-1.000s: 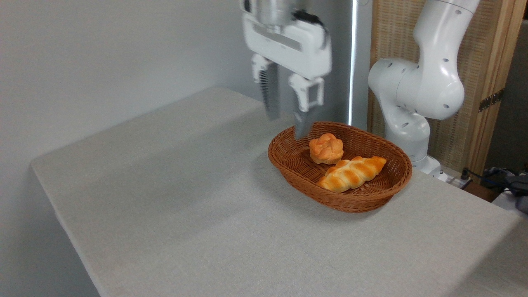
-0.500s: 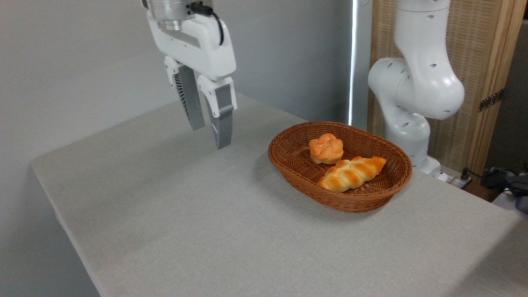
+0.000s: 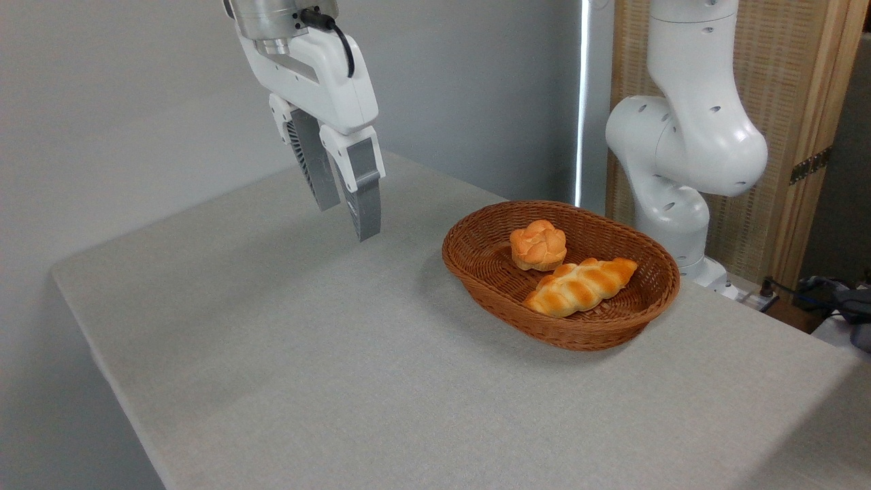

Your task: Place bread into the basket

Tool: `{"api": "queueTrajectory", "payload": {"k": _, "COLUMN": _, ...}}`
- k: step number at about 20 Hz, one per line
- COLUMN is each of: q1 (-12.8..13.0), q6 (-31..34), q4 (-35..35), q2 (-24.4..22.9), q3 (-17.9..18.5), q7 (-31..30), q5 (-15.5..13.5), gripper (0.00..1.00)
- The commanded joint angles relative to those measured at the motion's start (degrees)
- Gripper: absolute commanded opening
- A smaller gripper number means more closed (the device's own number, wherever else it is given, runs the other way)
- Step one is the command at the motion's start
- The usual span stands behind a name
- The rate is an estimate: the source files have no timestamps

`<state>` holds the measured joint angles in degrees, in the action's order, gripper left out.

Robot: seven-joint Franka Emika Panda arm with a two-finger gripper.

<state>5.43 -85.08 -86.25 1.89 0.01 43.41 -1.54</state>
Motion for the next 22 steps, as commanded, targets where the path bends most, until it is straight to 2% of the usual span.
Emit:
{"api": "queueTrajectory", "payload": {"k": 1, "q1": -0.60, "q6": 2.72, "q4": 0.11, "q2": -0.65, "q3": 0.34, "q7": -0.52, "q5": 0.31, "gripper": 1.00}}
{"api": "queueTrajectory", "payload": {"k": 4, "q1": -0.51, "q6": 2.03, "q4": -0.93, "q2": -1.71, "q3": 1.57, "q7": 0.01, "q5": 0.31, "gripper": 1.00}}
{"api": "queueTrajectory", "payload": {"k": 16, "q1": -0.42, "q6": -1.75, "q4": -1.64, "q2": -1.80, "q3": 1.66, "q7": -0.69, "q5": 1.54, "gripper": 1.00}}
{"api": "queueTrajectory", "payload": {"k": 22, "q1": -0.34, "q6": -5.36, "q4": -2.70, "q2": -1.80, "q3": 1.66, "q7": -7.81, "q5": 0.84, "gripper": 1.00}}
